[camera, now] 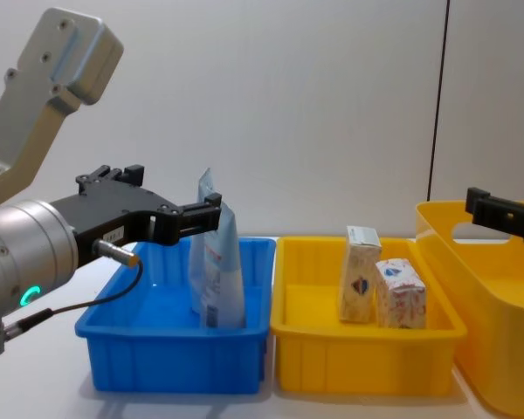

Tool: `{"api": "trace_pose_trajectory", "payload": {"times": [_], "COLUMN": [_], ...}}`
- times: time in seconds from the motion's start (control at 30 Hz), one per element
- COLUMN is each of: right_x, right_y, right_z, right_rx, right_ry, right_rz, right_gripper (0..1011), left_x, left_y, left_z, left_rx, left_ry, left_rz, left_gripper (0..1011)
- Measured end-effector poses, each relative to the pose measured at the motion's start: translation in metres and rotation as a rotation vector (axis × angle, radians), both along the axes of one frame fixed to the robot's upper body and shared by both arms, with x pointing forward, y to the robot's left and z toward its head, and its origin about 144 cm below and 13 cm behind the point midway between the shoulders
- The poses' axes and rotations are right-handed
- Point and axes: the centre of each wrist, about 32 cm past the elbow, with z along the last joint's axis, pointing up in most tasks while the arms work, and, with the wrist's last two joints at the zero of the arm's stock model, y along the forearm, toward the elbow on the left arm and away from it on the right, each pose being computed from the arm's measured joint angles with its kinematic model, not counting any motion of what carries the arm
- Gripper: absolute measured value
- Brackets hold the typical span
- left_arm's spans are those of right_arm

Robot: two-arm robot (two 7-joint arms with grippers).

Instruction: Bimanual collaborative sorting of washing and personal care products

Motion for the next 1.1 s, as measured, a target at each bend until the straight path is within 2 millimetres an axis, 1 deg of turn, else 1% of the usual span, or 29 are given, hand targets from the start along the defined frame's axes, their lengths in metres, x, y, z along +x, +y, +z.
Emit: {"api": "trace_pose_trajectory", "payload": {"times": [0.6, 0.77, 1.1], "right_x": [0.0, 0.0, 0.0], "right_y": [0.0, 0.0, 0.0], "right_z": [0.0, 0.0, 0.0], "right_rx": [0.0, 0.0, 0.0], "right_ry": [0.0, 0.0, 0.0], "right_rz": [0.0, 0.0, 0.0], "right_gripper": [1003, 1003, 1003], "left_x": [0.0, -0.003, -0.013], "left_y": [0.001, 0.006, 0.016], "left_z": [-0.001, -0.003, -0.006], "left_rx": [-0.002, -0.005, -0.017], "left_ry": [0.001, 0.011, 0.037], "left_rz": [0.0, -0.001, -0.017], "left_gripper": [1001, 1001, 1001]}}
